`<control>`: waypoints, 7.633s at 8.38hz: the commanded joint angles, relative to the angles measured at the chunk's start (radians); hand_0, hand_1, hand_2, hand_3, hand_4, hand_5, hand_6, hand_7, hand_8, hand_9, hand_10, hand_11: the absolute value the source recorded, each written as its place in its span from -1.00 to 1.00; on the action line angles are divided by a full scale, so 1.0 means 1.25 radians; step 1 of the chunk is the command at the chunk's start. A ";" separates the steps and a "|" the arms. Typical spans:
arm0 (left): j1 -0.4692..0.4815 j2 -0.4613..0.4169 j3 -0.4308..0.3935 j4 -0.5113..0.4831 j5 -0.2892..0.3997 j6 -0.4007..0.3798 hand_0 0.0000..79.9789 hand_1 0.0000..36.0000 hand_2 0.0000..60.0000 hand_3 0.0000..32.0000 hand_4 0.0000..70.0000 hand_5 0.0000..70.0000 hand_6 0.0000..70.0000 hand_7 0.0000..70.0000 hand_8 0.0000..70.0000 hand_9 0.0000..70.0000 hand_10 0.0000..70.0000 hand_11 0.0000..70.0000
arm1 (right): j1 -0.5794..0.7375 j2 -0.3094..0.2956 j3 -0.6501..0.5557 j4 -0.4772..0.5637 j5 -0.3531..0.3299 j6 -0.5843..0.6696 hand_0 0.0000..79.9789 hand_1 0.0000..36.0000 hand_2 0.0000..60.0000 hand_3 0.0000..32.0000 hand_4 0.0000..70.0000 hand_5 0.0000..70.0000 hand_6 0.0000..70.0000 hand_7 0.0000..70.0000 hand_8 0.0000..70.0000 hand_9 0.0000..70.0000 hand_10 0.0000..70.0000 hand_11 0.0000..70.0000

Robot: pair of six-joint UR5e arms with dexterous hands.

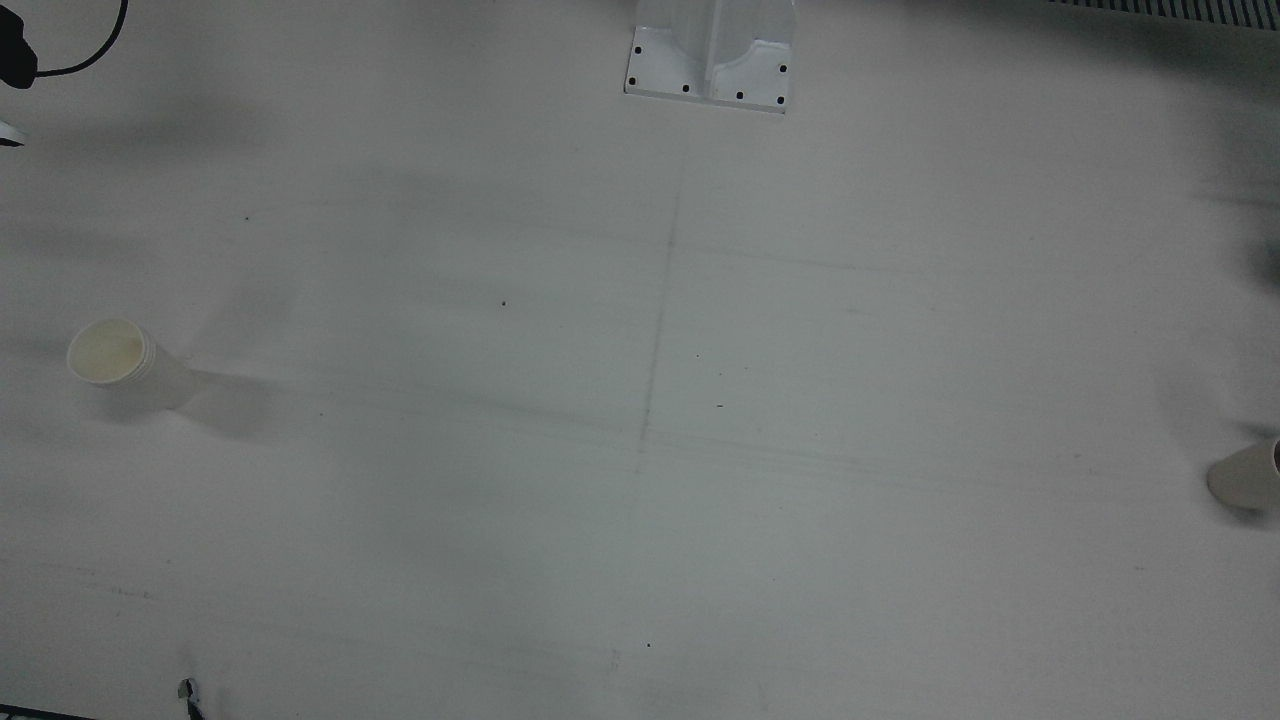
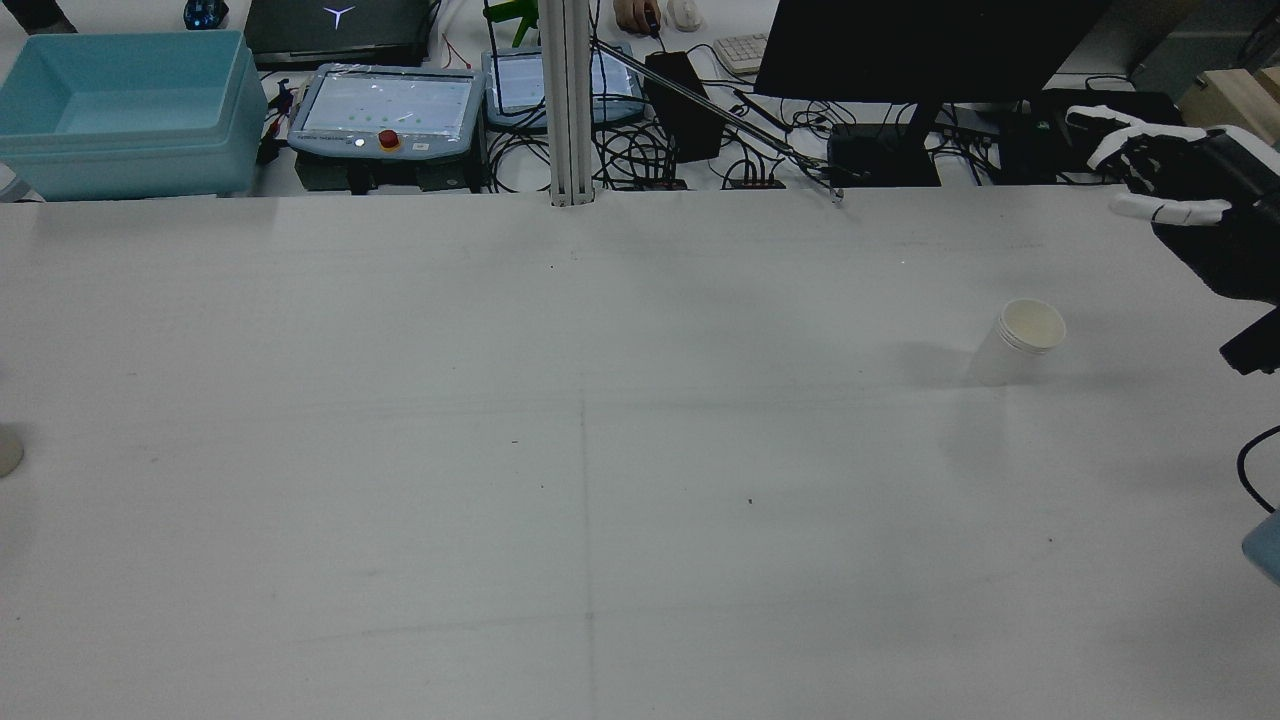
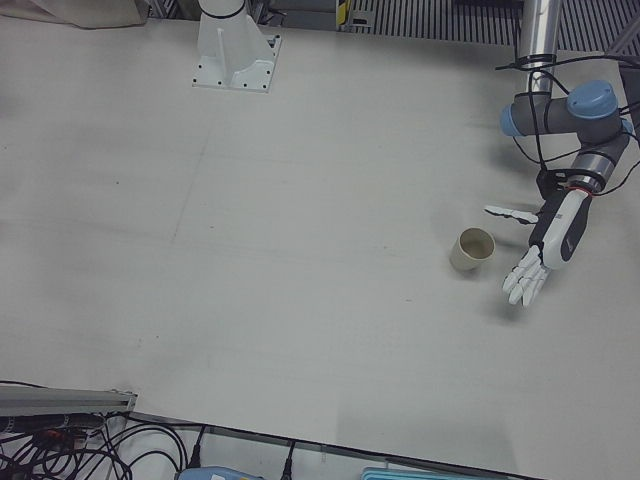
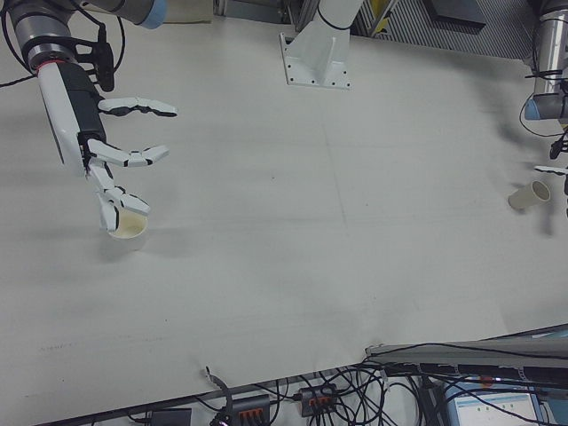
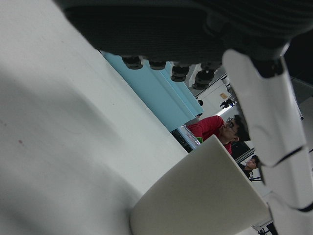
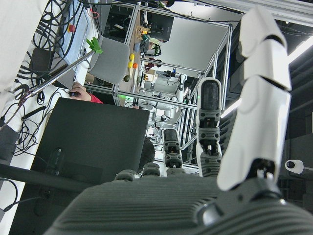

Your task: Pour water

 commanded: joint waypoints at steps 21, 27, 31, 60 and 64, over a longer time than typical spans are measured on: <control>0.125 -0.030 -0.021 0.049 -0.146 -0.060 0.35 -0.21 -0.59 -1.00 1.00 0.71 -0.62 -0.65 -0.94 -0.96 -0.82 -0.73 | 0.010 -0.036 0.015 0.001 -0.004 0.012 0.34 0.06 -0.63 -1.00 -0.22 -0.19 -0.73 -0.51 -0.98 -0.94 -1.00 -1.00; 0.124 -0.029 -0.115 0.146 -0.163 -0.227 0.97 1.00 1.00 -1.00 1.00 1.00 -0.48 -0.51 -0.82 -0.81 -0.73 -0.54 | 0.050 -0.037 -0.240 0.144 -0.008 0.003 0.31 0.00 -0.64 -1.00 -0.33 -0.29 -0.75 -0.56 -0.98 -0.95 -1.00 -1.00; 0.123 -0.021 -0.122 0.157 -0.179 -0.279 0.87 1.00 1.00 -1.00 1.00 1.00 -0.49 -0.54 -0.83 -0.83 -0.76 -0.58 | -0.030 0.076 -0.627 0.399 0.000 -0.045 0.34 0.08 -0.67 -1.00 -0.45 -0.46 -0.78 -0.70 -0.99 -0.98 -1.00 -1.00; 0.178 -0.199 -0.438 0.618 -0.054 -0.363 1.00 1.00 1.00 -1.00 1.00 1.00 -0.32 -0.51 -0.77 -0.81 -0.77 -0.57 | -0.113 0.483 -0.269 -0.280 0.106 0.098 1.00 1.00 1.00 -1.00 1.00 1.00 1.00 1.00 0.79 1.00 0.57 1.00; 0.329 -0.398 -0.429 0.769 -0.082 -0.364 1.00 1.00 1.00 -1.00 1.00 1.00 -0.34 -0.51 -0.77 -0.81 -0.76 -0.56 | -0.118 0.656 -0.257 -0.371 0.169 -0.068 1.00 1.00 1.00 -1.00 1.00 1.00 1.00 1.00 0.80 1.00 0.57 1.00</control>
